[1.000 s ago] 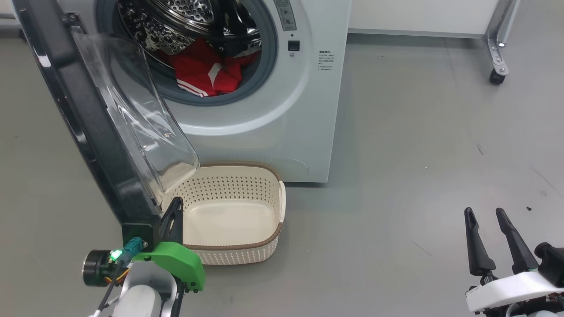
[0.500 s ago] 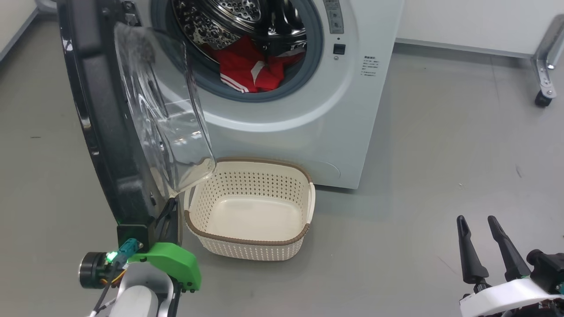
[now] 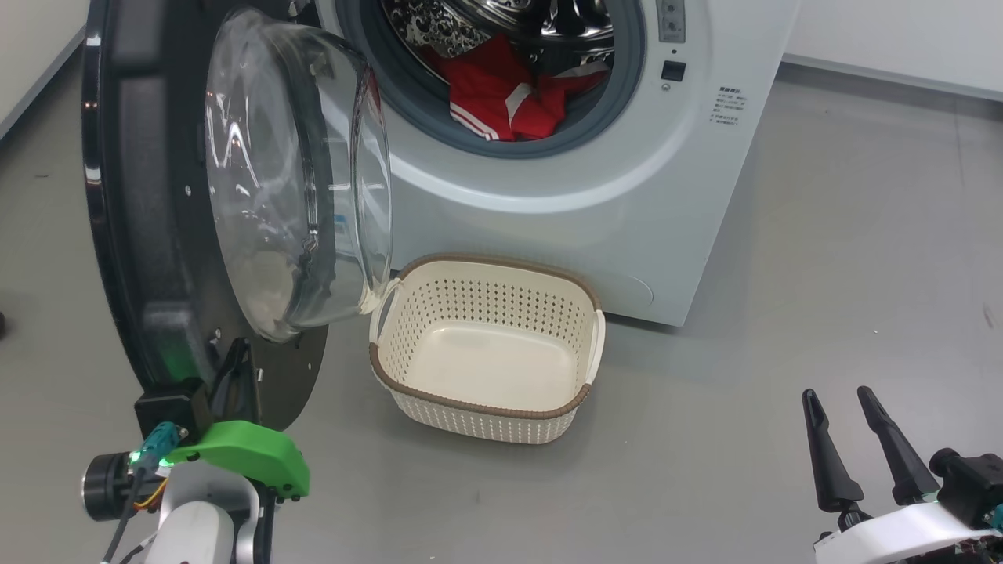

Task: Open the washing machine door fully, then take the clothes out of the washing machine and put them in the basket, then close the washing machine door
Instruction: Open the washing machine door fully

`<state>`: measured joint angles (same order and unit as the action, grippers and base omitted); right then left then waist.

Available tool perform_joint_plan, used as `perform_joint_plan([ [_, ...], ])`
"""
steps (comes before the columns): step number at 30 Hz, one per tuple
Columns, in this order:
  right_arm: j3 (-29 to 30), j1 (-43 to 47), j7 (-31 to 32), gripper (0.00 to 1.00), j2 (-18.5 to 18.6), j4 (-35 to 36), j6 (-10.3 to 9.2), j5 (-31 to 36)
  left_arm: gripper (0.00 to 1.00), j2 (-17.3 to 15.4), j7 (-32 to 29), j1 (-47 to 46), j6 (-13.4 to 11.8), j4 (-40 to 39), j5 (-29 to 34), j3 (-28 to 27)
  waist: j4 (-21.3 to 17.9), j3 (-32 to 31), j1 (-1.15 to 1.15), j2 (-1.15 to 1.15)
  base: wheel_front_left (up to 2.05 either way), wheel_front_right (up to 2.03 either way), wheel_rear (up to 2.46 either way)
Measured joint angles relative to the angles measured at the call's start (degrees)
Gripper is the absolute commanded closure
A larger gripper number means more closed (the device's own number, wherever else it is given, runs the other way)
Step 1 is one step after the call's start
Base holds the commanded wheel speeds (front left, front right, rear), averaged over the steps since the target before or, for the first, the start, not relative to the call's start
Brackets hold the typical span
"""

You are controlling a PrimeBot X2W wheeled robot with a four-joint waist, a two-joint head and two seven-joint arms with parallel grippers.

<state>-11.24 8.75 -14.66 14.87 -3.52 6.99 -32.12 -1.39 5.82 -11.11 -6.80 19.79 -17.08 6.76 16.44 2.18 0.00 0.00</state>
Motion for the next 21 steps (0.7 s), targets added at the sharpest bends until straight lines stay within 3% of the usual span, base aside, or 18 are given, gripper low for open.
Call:
perform_joint_plan([
  [21,-0.8,0.0,0.0,0.00,5.8,4.1,0.00,0.0,1.00,0.3,2.8,0.0,0.0,-3.2,-1.3,-11.8,3.4,8.1,0.00,0.00,0.00,0.00,0.00],
])
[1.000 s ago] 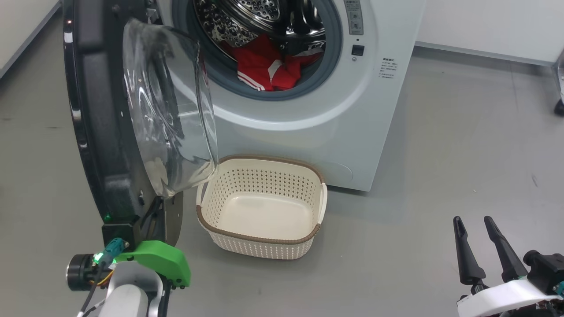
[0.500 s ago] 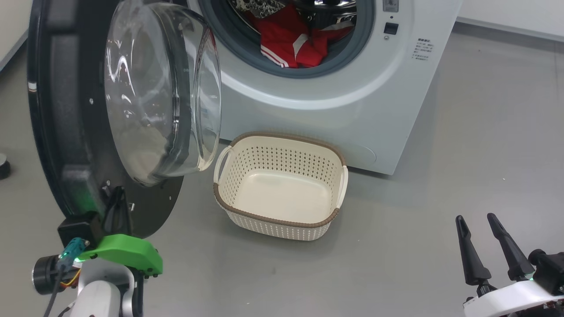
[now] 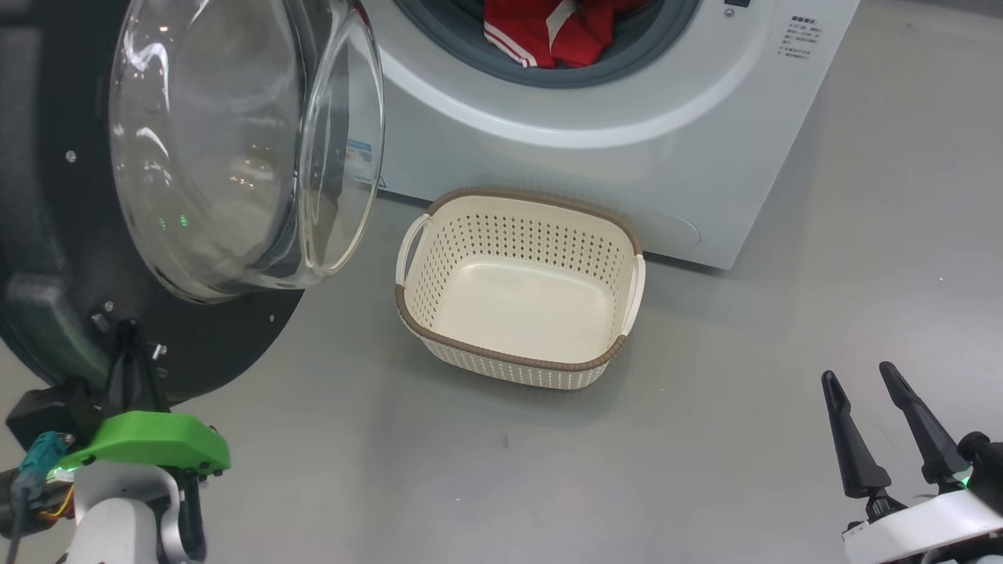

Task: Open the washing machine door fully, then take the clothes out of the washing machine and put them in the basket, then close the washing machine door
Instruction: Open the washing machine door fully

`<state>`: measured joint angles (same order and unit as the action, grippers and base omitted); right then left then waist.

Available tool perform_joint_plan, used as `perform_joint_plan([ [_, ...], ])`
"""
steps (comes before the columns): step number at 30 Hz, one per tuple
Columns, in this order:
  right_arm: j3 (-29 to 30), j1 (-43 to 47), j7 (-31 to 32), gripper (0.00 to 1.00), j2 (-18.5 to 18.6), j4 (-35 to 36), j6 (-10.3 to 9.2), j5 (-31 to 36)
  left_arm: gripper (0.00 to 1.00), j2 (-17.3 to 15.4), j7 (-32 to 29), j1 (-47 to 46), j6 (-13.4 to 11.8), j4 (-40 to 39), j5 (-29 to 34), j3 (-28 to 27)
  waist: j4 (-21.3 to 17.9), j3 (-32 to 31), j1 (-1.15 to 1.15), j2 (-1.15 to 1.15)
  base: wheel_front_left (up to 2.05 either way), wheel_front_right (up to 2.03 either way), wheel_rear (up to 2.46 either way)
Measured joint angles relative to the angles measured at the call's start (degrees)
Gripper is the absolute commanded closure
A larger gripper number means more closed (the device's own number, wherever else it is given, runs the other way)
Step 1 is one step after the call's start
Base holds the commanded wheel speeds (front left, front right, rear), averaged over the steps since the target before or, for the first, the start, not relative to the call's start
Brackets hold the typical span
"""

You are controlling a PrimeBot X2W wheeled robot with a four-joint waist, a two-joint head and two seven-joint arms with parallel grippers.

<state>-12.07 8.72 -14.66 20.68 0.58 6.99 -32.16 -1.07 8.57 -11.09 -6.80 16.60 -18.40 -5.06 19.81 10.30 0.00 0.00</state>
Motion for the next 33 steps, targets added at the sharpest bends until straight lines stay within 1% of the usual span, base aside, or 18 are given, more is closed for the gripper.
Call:
perform_joint_plan([
  [9,0.3,0.0,0.0,0.00,3.2,1.8,0.00,-0.3,1.00,0.0,0.3,-0.1,0.0,-2.2,0.2,-4.1,0.0,3.9,0.00,0.00,0.00,0.00,0.00],
  [23,1.0,-0.4,0.0,0.00,6.7,3.9,0.00,-1.4,1.00,0.2,-0.5,-3.3,0.0,-2.9,0.6,-7.4,-1.1,9.3,0.00,0.00,0.00,0.00,0.00],
  [26,1.8,-0.5,0.0,0.00,7.2,4.2,0.00,-2.2,1.00,0.2,-1.5,-4.1,0.0,-3.4,2.0,-7.9,-1.4,10.3,0.00,0.00,0.00,0.00,0.00],
  [31,2.8,-0.5,0.0,0.00,8.2,4.7,0.00,-2.6,1.00,0.0,-3.3,-5.5,0.0,-4.5,2.0,-8.3,-1.3,11.4,0.00,0.00,0.00,0.00,0.00],
  [33,2.9,-0.5,0.0,0.00,8.4,4.8,0.00,-2.6,1.00,-0.5,-4.2,-5.7,0.0,-4.7,2.1,-8.7,-1.3,11.7,0.00,0.00,0.00,0.00,0.00],
])
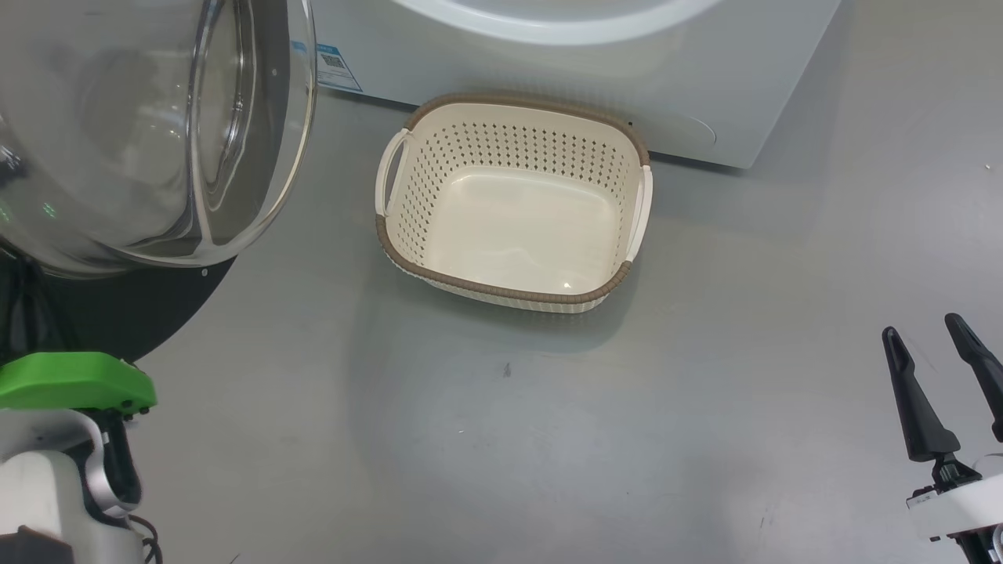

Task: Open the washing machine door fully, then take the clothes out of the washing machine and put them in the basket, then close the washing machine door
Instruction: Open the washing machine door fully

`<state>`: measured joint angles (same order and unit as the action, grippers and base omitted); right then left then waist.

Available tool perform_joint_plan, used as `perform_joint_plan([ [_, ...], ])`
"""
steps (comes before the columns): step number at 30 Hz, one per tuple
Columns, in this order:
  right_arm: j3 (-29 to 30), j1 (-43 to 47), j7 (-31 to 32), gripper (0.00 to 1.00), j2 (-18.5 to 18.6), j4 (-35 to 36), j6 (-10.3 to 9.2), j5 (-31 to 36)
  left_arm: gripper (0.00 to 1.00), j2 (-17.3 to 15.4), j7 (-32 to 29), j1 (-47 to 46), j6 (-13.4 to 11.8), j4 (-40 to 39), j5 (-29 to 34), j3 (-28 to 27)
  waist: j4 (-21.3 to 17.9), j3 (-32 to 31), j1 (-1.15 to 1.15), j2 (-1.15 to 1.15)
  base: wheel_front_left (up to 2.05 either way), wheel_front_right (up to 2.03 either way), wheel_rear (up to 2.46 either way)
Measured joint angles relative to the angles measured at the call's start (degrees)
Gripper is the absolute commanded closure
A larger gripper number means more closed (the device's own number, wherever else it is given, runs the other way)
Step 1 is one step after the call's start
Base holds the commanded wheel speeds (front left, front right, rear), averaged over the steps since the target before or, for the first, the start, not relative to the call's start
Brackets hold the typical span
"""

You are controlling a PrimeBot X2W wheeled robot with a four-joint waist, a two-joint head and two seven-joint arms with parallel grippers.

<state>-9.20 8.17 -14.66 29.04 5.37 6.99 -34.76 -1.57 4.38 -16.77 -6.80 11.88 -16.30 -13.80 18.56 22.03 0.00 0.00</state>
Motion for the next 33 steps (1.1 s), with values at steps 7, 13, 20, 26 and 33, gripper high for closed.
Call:
perform_joint_plan([
  [7,0.0,0.0,0.0,0.00,0.4,0.3,0.00,-0.2,1.00,-2.5,-2.4,-1.7,0.0,-1.2,0.9,-1.3,0.3,0.7,0.00,0.00,0.00,0.00,0.00],
  [13,0.1,0.0,0.0,0.00,0.6,0.5,0.00,-0.5,1.00,-3.1,-4.2,-2.3,0.0,-1.3,0.9,-2.5,0.4,0.9,0.00,0.00,0.00,0.00,0.00],
  [20,0.3,0.0,0.0,0.00,1.0,0.8,0.00,-0.6,1.00,-4.9,-7.0,-3.4,0.0,-1.2,0.8,-4.9,0.4,1.2,0.00,0.00,0.00,0.00,0.00],
  [26,0.6,0.0,0.0,0.00,1.8,1.5,0.00,-0.9,1.00,-5.9,-9.0,-4.2,0.0,-1.3,0.6,-7.2,0.3,1.8,0.00,0.00,0.00,0.00,0.00],
  [33,1.2,0.0,0.0,0.00,2.5,1.7,0.00,-1.0,1.00,-6.4,-10.4,-4.7,0.0,-1.3,0.7,-8.3,0.0,2.7,0.00,0.00,0.00,0.00,0.00],
])
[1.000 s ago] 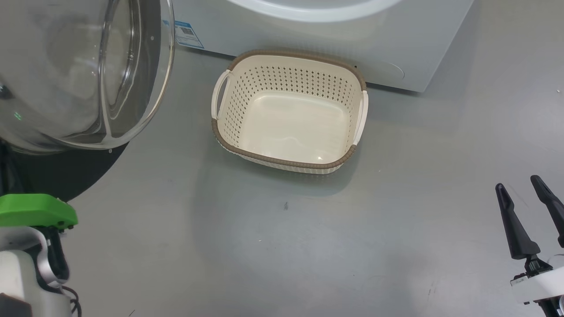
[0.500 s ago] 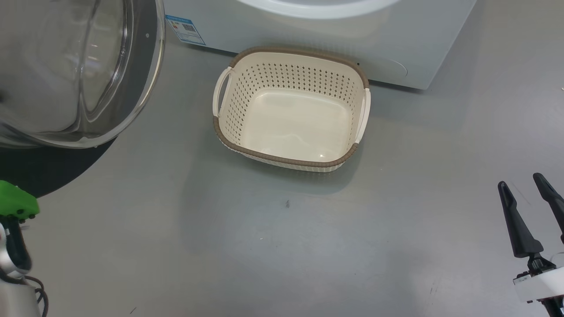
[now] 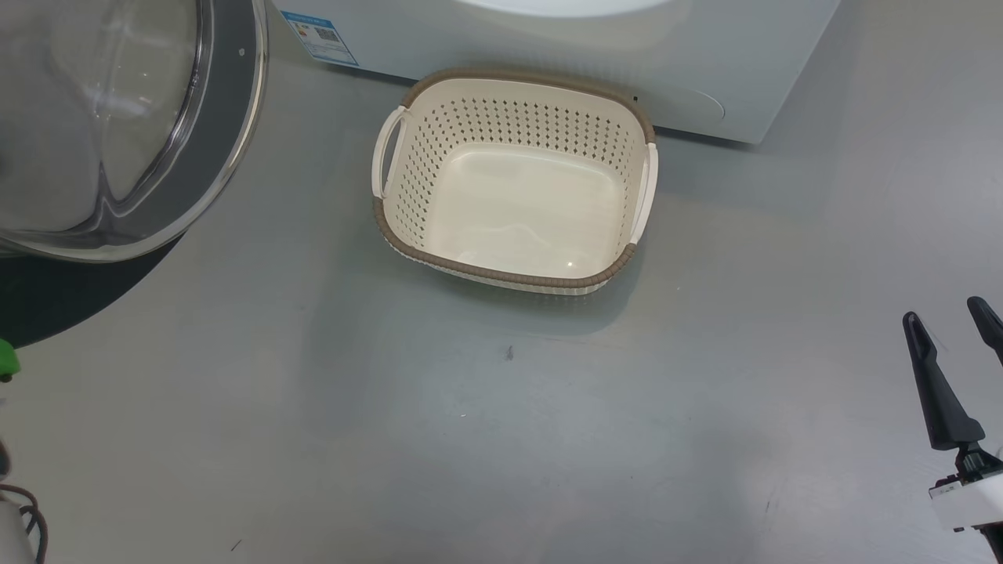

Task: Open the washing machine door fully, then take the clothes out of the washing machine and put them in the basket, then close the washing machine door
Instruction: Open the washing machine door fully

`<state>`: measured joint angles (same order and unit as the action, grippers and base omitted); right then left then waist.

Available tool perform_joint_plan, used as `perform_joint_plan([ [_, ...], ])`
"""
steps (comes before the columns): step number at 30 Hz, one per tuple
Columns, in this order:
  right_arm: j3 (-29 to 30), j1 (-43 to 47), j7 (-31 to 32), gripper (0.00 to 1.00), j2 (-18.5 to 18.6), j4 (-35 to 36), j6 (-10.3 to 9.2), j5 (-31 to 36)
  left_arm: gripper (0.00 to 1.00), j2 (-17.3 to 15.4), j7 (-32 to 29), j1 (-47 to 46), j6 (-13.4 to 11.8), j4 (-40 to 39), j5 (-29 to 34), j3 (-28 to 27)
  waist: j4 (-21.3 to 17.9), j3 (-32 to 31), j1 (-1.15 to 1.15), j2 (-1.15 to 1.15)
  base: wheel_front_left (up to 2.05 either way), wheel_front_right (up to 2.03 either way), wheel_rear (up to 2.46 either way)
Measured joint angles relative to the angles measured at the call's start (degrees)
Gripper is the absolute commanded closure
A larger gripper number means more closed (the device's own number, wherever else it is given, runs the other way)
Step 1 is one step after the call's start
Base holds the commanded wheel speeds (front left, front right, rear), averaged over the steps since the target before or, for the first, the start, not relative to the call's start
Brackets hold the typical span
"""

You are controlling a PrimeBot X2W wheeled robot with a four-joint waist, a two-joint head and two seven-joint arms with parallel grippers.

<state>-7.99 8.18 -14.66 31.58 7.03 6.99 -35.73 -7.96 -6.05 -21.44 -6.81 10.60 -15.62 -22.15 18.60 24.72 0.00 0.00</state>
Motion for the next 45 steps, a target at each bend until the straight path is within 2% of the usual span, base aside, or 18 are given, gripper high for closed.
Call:
perform_joint_plan([
  [10,-0.3,0.0,0.0,0.00,-0.3,-0.5,0.00,-0.1,1.00,0.0,-0.4,-0.8,0.0,0.5,0.6,1.1,0.1,-0.9,0.00,0.00,0.00,0.00,0.00],
  [18,-1.6,-1.6,0.0,0.00,-2.7,-1.6,0.00,-0.1,1.00,-0.8,-0.2,-0.9,0.1,1.6,1.6,2.9,0.3,-3.8,0.00,0.00,0.00,0.00,0.00],
  [23,-1.6,-2.5,0.0,0.00,-4.7,-3.0,0.00,-0.1,1.00,-1.8,-0.2,-0.8,1.8,1.8,3.4,5.5,0.2,-6.5,0.00,0.00,0.00,0.00,0.00],
  [29,-1.4,-3.2,0.0,0.00,-7.0,-4.9,0.00,-0.1,1.00,-1.4,0.5,0.1,4.2,1.7,4.6,9.4,-0.2,-10.2,0.00,0.00,0.00,0.00,0.00],
  [39,-1.0,-4.3,0.0,0.00,-10.6,-8.4,0.00,0.0,1.00,1.8,2.2,4.7,6.7,1.5,4.9,13.6,-1.8,-16.6,0.00,0.00,0.00,0.00,0.00],
  [45,-1.1,-4.3,0.0,0.00,-12.5,-10.2,0.00,0.6,1.00,2.6,3.2,7.9,7.5,1.2,5.3,15.2,-3.3,-20.4,0.00,0.00,0.00,0.00,0.00],
])
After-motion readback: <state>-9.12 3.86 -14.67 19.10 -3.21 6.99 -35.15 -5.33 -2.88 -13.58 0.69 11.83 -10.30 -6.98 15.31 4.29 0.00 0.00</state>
